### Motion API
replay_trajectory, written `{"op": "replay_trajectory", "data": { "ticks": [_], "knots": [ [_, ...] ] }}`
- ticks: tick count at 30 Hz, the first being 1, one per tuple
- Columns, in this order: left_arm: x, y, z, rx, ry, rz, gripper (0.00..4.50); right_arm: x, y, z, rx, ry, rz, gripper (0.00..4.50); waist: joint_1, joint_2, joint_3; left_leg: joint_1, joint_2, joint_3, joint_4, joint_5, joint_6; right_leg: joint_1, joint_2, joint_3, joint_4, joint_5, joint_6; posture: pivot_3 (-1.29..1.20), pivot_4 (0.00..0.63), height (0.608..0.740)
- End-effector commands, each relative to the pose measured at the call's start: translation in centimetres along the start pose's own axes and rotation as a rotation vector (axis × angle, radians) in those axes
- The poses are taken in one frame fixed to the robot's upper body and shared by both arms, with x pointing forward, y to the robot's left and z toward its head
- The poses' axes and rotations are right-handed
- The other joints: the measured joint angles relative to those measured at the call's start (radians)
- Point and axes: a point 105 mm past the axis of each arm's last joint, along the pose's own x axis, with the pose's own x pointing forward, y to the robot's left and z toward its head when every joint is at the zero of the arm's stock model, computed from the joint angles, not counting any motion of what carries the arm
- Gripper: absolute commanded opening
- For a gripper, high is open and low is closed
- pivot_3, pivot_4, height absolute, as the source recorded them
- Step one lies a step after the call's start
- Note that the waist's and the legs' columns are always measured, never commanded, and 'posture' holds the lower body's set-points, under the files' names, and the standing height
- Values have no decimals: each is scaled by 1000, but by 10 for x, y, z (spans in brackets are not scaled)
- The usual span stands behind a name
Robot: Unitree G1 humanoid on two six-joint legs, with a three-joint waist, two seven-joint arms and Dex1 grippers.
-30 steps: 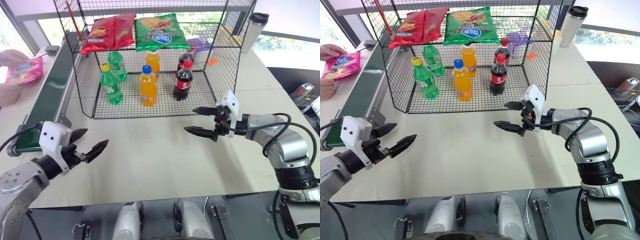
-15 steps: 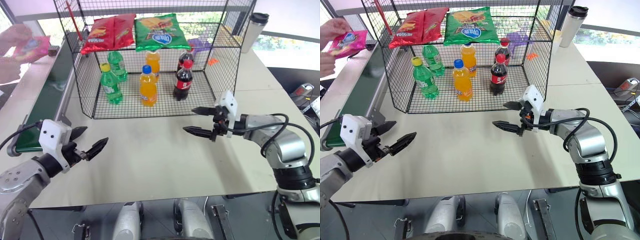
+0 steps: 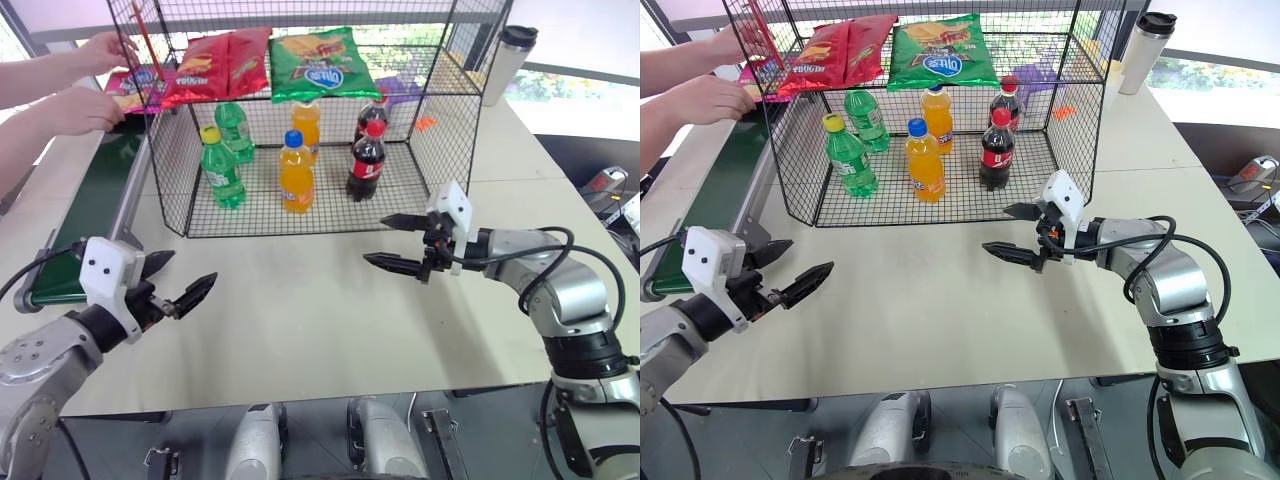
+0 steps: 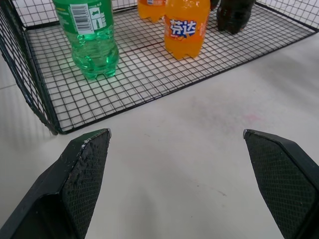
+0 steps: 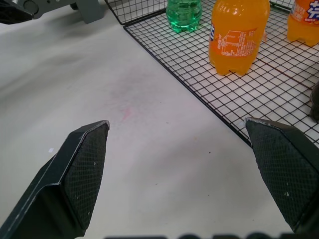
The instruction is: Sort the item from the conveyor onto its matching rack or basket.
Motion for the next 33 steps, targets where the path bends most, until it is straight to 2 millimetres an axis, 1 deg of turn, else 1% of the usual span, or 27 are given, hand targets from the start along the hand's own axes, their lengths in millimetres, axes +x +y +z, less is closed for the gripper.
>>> {"op": "replay_trajectory", "data": {
  "ticks": [1, 5, 6, 8, 9, 11, 12, 13, 15, 17, 19, 22, 24, 26, 28, 31, 33],
  "knots": [
    [-1, -2, 6, 31, -22, 2, 4445, 0, 0, 12, -42, -31, -6, 4500, 0, 0, 0, 0, 0, 0, 0, 0, 0, 0, 0, 0, 0, 0, 0, 0, 150, 740],
    [-2, -2, 7, 44, -20, 10, 4445, 0, -1, 11, -36, -32, -8, 4500, 0, 0, 0, 0, 0, 0, 0, 0, 0, 0, 0, 0, 0, 0, 0, 0, 150, 740],
    [-8, 7, 22, 92, -45, 44, 4445, 2, 0, 23, -2, -85, 12, 4500, 0, 0, 0, 0, 0, 0, 0, 0, 0, 0, 0, 0, 0, 0, 0, 0, 150, 740],
    [-18, 17, 43, 177, -75, 99, 4445, 3, 4, 40, 45, -159, 50, 4500, -3, -1, 0, 0, 0, 0, 1, 0, 0, 0, 1, 0, 1, 0, 0, 0, 150, 740],
    [-28, 30, 55, 290, -65, 178, 4445, 5, 8, 53, 67, -207, 86, 4500, -6, -2, 1, 0, 1, 0, 1, 0, 0, -1, 1, 0, 2, 0, 0, 0, 150, 740],
    [-54, 60, 72, 644, 68, 362, 4445, 8, 18, 79, 85, -292, 183, 4500, -10, -2, 1, 0, 2, 0, 1, 0, 0, -2, 2, 0, 4, 0, -1, 0, 150, 740],
    [-62, 67, 77, 768, 125, 403, 4445, 9, 22, 87, 88, -314, 212, 4500, -12, -1, 1, 0, 2, 2, 1, 0, 0, -4, 2, 1, 6, 0, -1, 0, 150, 740],
    [-73, 80, 76, 943, 238, 452, 4445, 13, 25, 98, 88, -349, 248, 4500, -8, 3, 0, 0, 3, 4, -1, 0, 0, -5, 2, 2, 6, 0, -1, 0, 150, 740],
    [-92, 101, 70, 1211, 446, 501, 4445, 22, 33, 112, 57, -372, 293, 4500, -8, 4, -1, 0, 2, 6, -3, 0, 0, -7, 1, 2, 5, 0, -1, 0, 150, 740],
    [-104, 114, 65, 1371, 572, 512, 4445, 31, 40, 116, 7, -354, 315, 4500, -7, 4, -1, 0, 3, 6, -5, 0, 0, -9, 1, 2, 5, 0, -2, 0, 150, 740],
    [-105, 120, 60, 1443, 596, 516, 4445, 40, 47, 110, -70, -299, 334, 4500, 0, 4, -1, 0, 4, 7, -6, 0, 0, -9, 1, 2, 4, 0, -3, 0, 150, 740],
    [-97, 122, 50, 1488, 583, 491, 4445, 45, 51, 104, -109, -265, 351, 4500, 2, 4, -1, -1, 9, 7, -6, -1, -2, -12, -1, 0, 0, 0, -4, 0, 150, 740],
    [-89, 124, 42, 1482, 561, 487, 4445, 45, 52, 100, -114, -249, 356, 4500, 0, 4, -1, -1, 10, 10, -9, -2, -4, -11, -3, -1, -6, 3, -8, 0, 150, 740],
    [-84, 127, 33, 1475, 559, 480, 4445, 45, 51, 97, -118, -234, 350, 4500, -4, 3, -1, -1, 10, 15, -11, -1, -2, -10, -8, -2, -7, 4, -9, 0, 150, 740],
    [-81, 131, 23, 1454, 563, 482, 4445, 43, 48, 94, -117, -221, 336, 4500, -8, 2, -2, -1, 10, 18, -13, 0, -1, -11, -8, -2, -8, 4, -8, 0, 150, 740],
    [-75, 135, 18, 1452, 547, 500, 4445, 41, 46, 92, -113, -213, 323, 4500, -10, 2, -2, -1, 10, 25, -15, 0, 0, -13, -7, -2, -8, 5, -7, 0, 150, 740],
    [-70, 137, 15, 1441, 531, 505, 4445, 40, 46, 92, -113, -207, 314, 4500, -7, 2, -2, -1, 11, 25, -15, -1, 0, -14, -4, -3, -7, 7, -3, 0, 150, 740]
  ]
}}
